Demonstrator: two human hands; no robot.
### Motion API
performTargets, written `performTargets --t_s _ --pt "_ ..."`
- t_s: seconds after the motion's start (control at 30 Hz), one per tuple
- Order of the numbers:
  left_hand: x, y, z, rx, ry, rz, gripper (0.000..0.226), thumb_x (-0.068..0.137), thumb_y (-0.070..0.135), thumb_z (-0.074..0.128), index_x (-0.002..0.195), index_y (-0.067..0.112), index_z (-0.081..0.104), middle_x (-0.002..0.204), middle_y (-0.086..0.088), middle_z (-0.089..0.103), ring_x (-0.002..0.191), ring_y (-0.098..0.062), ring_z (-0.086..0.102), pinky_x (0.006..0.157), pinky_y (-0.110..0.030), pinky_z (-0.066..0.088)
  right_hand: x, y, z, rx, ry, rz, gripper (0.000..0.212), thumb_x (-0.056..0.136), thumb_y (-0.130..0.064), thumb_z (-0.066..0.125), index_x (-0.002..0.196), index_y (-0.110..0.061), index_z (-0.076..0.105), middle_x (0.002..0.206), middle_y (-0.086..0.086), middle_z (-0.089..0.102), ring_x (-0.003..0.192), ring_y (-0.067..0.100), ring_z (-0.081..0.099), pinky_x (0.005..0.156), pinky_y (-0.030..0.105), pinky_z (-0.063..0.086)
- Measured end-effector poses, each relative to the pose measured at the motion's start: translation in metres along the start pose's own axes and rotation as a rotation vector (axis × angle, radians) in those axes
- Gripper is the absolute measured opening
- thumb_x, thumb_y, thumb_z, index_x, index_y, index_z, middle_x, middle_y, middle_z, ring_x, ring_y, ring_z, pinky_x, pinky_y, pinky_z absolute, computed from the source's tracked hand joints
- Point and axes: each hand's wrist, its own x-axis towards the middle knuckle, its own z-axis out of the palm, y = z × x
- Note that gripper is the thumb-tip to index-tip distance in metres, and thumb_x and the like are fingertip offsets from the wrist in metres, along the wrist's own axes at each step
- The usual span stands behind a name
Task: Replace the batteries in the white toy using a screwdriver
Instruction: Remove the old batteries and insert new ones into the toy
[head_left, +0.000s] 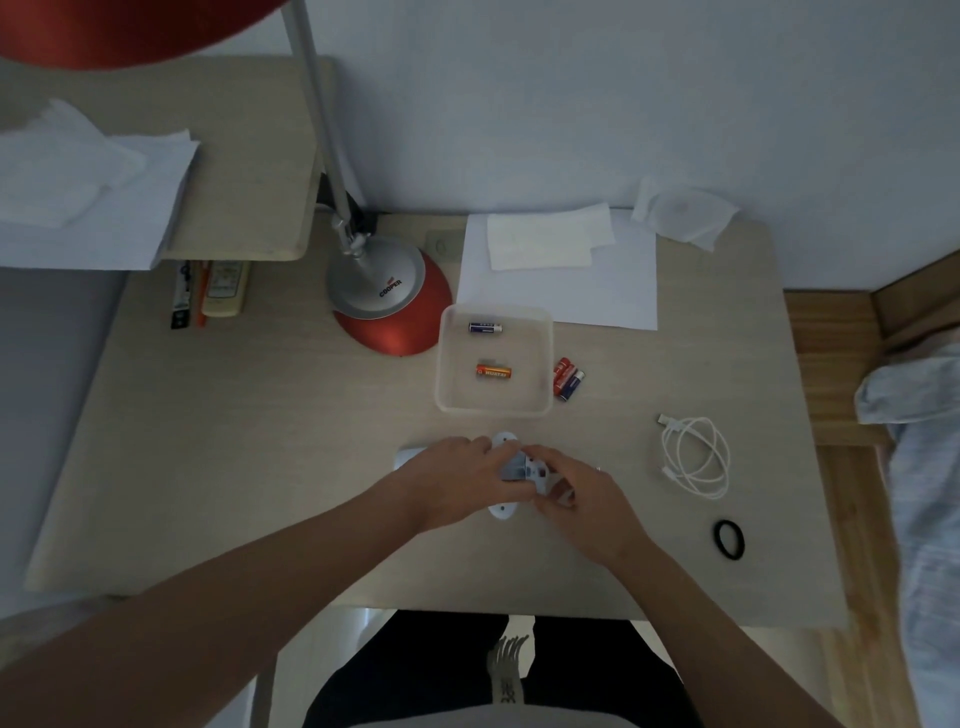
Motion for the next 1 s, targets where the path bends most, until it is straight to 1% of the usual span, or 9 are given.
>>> performTargets --t_s 0.07,0.13,0.2,0.3,0.4,0.57,0.7,0.83,1.0 --pt "0.0 0.0 0.001 0.021 0.059 0.004 0.069 0.07 -0.002 0.068 0.127 0.028 0.042 0.125 -0.02 0.054 0.078 -0.034 0.061 0.067 -0.044 0.054 0.0 0.001 0.0 0.0 -0.007 0.009 0.052 0.086 -0.019 0.074 0.133 -0.034 0.056 0.098 -0.03 0.061 0.081 -0.005 0.061 0.071 0.004 0.043" --pt "-0.001 0.001 0.003 0.088 0.116 0.004 0.066 0.072 0.002 0.071 0.127 0.027 0.048 0.125 -0.017 0.056 0.094 -0.034 0.061 0.085 -0.047 0.052 0.001 0.003 0.0 -0.006 -0.005 0.011 0.053 0.086 -0.02 0.074 0.134 -0.034 0.055 0.098 -0.028 0.061 0.08 -0.006 0.061 0.072 0.004 0.043" --pt "-0.004 0.004 0.008 0.097 0.127 -0.036 0.062 0.072 0.003 0.072 0.126 0.026 0.053 0.124 -0.012 0.058 0.108 -0.033 0.058 0.094 -0.045 0.048 0.002 0.004 0.0 -0.016 -0.014 0.017 0.053 0.087 -0.024 0.074 0.135 -0.034 0.054 0.099 -0.027 0.061 0.081 -0.008 0.06 0.072 0.004 0.042" --pt "-0.008 0.008 0.018 -0.039 0.143 -0.133 0.052 0.073 0.008 0.073 0.122 0.021 0.059 0.116 -0.005 0.064 0.101 -0.027 0.061 0.086 -0.038 0.05 0.002 0.005 0.001 -0.023 -0.015 0.028 0.055 0.087 -0.028 0.074 0.138 -0.033 0.054 0.1 -0.022 0.062 0.081 -0.005 0.06 0.073 0.005 0.043" --pt "-0.01 0.016 0.025 -0.236 0.186 -0.239 0.028 0.087 0.024 0.054 0.113 0.016 0.064 0.108 -0.004 0.068 0.091 -0.025 0.063 0.077 -0.039 0.051 0.001 0.006 0.002 -0.047 -0.007 0.03 0.057 0.086 -0.026 0.074 0.138 -0.033 0.054 0.098 -0.017 0.063 0.079 0.001 0.06 0.072 0.004 0.042" --pt "-0.005 0.023 0.034 -0.335 0.187 -0.332 0.034 0.096 0.033 0.041 0.104 0.014 0.068 0.104 -0.003 0.069 0.089 -0.023 0.062 0.075 -0.038 0.047 0.0 0.005 0.003 -0.028 0.0 0.05 0.056 0.086 -0.024 0.073 0.138 -0.033 0.054 0.098 -0.017 0.063 0.079 0.001 0.06 0.071 0.003 0.041" --pt "-0.001 0.023 0.036 -0.364 0.219 -0.387 0.023 0.095 0.034 0.051 0.1 0.019 0.068 0.098 0.002 0.069 0.084 -0.02 0.061 0.072 -0.036 0.045 -0.001 0.003 0.001 -0.028 -0.006 0.057 0.057 0.086 -0.021 0.073 0.138 -0.034 0.054 0.097 -0.019 0.063 0.079 0.002 0.061 0.07 0.003 0.041" --pt "-0.002 0.025 0.033 -0.485 0.267 -0.429 0.019 0.093 0.034 0.061 0.105 0.022 0.068 0.101 0.006 0.069 0.089 -0.014 0.06 0.075 -0.032 0.045 -0.002 0.004 0.001 -0.027 -0.011 0.073 0.058 0.085 -0.02 0.073 0.137 -0.037 0.053 0.091 -0.027 0.059 0.079 0.003 0.06 0.069 0.004 0.041" --pt "-0.001 0.023 0.026 -0.574 0.257 -0.443 0.012 0.091 0.03 0.067 0.096 0.02 0.062 0.091 0.005 0.061 0.079 -0.012 0.055 0.071 -0.029 0.043 -0.002 0.007 0.004 0.001 0.005 0.085 0.058 0.085 -0.023 0.074 0.137 -0.038 0.054 0.094 -0.023 0.063 0.078 0.003 0.061 0.069 0.006 0.043"
